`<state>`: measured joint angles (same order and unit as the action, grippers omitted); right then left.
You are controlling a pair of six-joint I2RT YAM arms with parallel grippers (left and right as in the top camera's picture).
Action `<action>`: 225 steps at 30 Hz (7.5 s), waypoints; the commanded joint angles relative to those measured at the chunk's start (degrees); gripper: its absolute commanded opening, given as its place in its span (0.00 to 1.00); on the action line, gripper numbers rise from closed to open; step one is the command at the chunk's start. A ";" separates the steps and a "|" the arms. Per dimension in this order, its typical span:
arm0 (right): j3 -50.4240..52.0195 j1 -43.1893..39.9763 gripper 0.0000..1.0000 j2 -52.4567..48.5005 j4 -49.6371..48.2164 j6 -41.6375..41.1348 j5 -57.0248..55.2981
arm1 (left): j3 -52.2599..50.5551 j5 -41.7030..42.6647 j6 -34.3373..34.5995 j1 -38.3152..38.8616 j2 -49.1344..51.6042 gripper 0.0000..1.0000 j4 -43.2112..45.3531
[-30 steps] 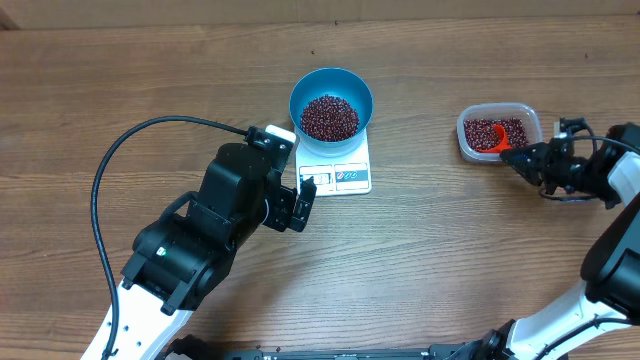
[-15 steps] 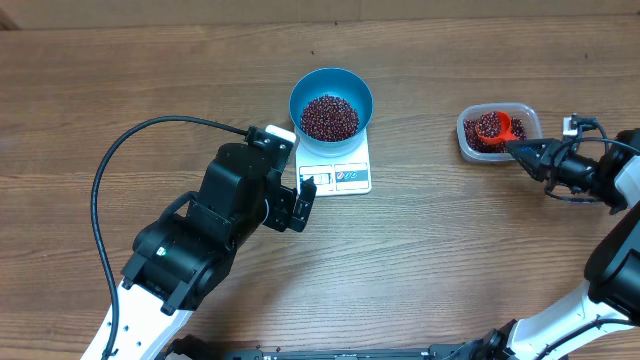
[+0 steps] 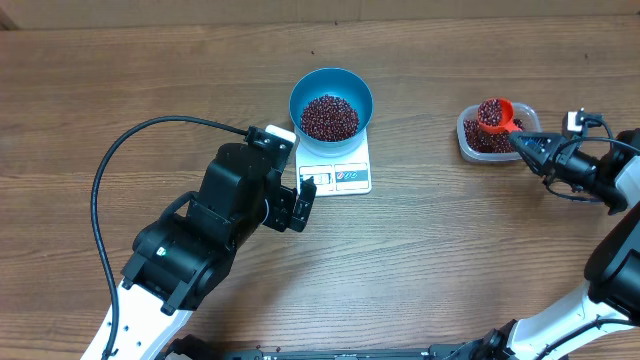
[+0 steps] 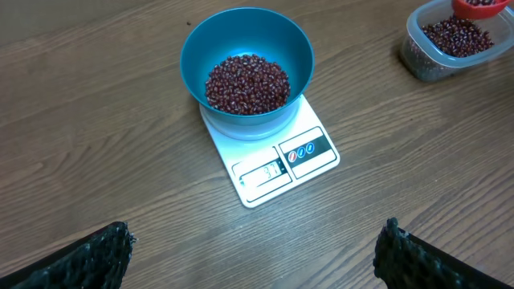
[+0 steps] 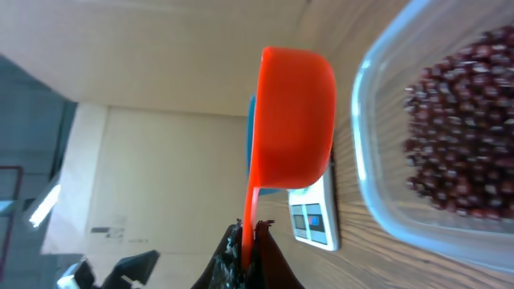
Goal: Scoop item into bowl and weigh 150g on scale
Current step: 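Lift the filled scoop out of the tub with the right gripper, then carry the scoop left over the teal bowl and tip beans in, then hold the emptied scoop tilted above the teal bowl, then carry the empty red scoop right to the bean tub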
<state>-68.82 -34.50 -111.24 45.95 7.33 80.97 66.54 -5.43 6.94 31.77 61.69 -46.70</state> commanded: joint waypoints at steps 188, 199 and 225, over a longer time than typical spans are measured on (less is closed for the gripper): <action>-1.84 34.38 0.03 16.24 -38.80 -2.62 -37.31 | 0.70 -0.72 0.13 -0.26 0.20 1.00 0.20; -1.84 26.12 0.03 27.17 -17.25 -2.60 -52.09 | 0.70 -0.72 0.13 -0.26 0.20 1.00 0.20; -0.13 21.51 0.07 21.14 -1.70 -2.93 -71.08 | 0.72 -0.72 0.13 -0.26 0.20 0.99 0.20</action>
<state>-69.21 -12.73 -90.19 45.17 4.69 10.41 66.54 -5.43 6.94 31.77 61.73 -46.68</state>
